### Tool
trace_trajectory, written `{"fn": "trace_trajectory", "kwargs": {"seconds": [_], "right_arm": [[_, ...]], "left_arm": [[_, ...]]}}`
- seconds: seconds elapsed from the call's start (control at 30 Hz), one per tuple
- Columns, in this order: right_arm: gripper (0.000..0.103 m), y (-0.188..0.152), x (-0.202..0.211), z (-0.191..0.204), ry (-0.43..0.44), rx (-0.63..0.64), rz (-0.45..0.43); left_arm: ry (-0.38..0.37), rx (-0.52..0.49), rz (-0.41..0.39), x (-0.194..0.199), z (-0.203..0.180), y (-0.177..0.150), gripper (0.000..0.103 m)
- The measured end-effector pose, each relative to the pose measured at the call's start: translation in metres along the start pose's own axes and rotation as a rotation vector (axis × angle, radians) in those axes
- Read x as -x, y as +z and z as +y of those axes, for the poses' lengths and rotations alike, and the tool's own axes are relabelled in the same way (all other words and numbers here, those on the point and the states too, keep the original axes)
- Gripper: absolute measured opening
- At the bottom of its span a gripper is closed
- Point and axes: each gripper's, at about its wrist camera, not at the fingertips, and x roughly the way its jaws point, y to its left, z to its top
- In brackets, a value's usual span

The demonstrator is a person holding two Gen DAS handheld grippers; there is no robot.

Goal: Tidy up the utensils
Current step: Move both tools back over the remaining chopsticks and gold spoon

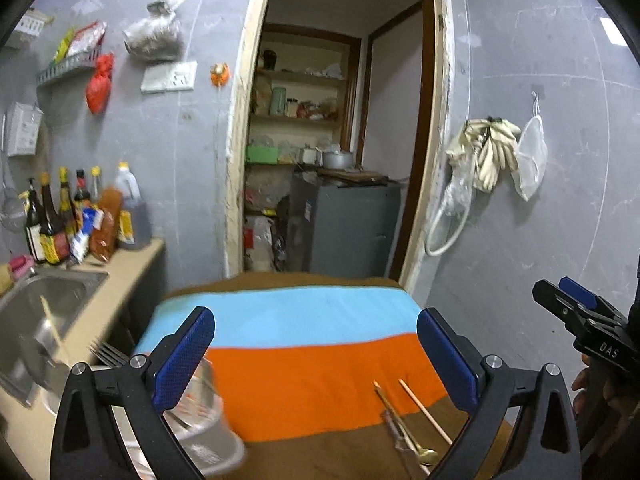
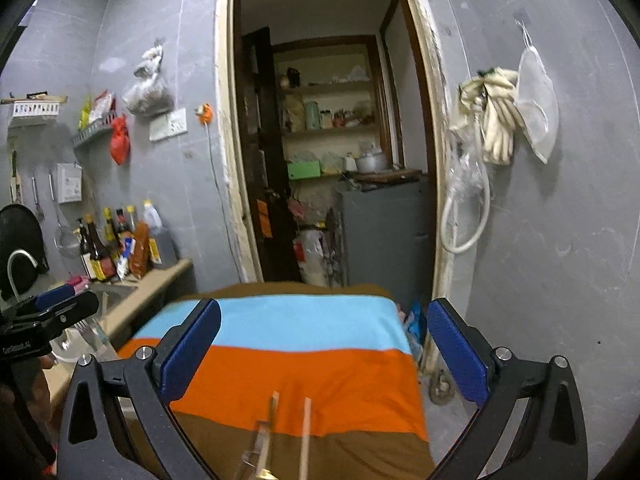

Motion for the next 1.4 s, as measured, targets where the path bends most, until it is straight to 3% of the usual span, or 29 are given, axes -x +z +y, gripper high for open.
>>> {"fn": "trace_trajectory", "kwargs": {"seconds": [0.5, 0.67, 0.9, 1.07, 1.23, 1.4], "right_arm": [[0.101, -0.077, -0.069, -0.052, 0.1, -0.061, 0.224], [0.089, -0.1, -0.086, -0.053, 0.132, -0.062, 0.282], [0.057, -0.123, -0.114, -0.038, 0.197, -0.029, 0.386], [0.055, -0.132, -0.124, -0.026, 0.23, -0.019, 0.409], [0.039, -0.136, -0.134, -0.021, 0.248, -0.009, 0.443], [0.037, -0.139, -0.142, -0.024, 0.26, -0.019, 0.474]], "left_arm": [[-0.091, 0.066, 0.346, -0.081, -0.027, -0.085, 0.1], [-0.137, 0.071, 0.447, -0.104, -0.033, -0.105, 0.081], [-0.214, 0.102, 0.569, -0.133, -0.039, -0.126, 0.049], [-0.238, 0.122, 0.614, -0.145, -0.039, -0.133, 0.038], [-0.243, 0.119, 0.637, -0.153, -0.04, -0.131, 0.02], [-0.275, 0.113, 0.672, -0.163, -0.047, -0.13, 0.013]]}}
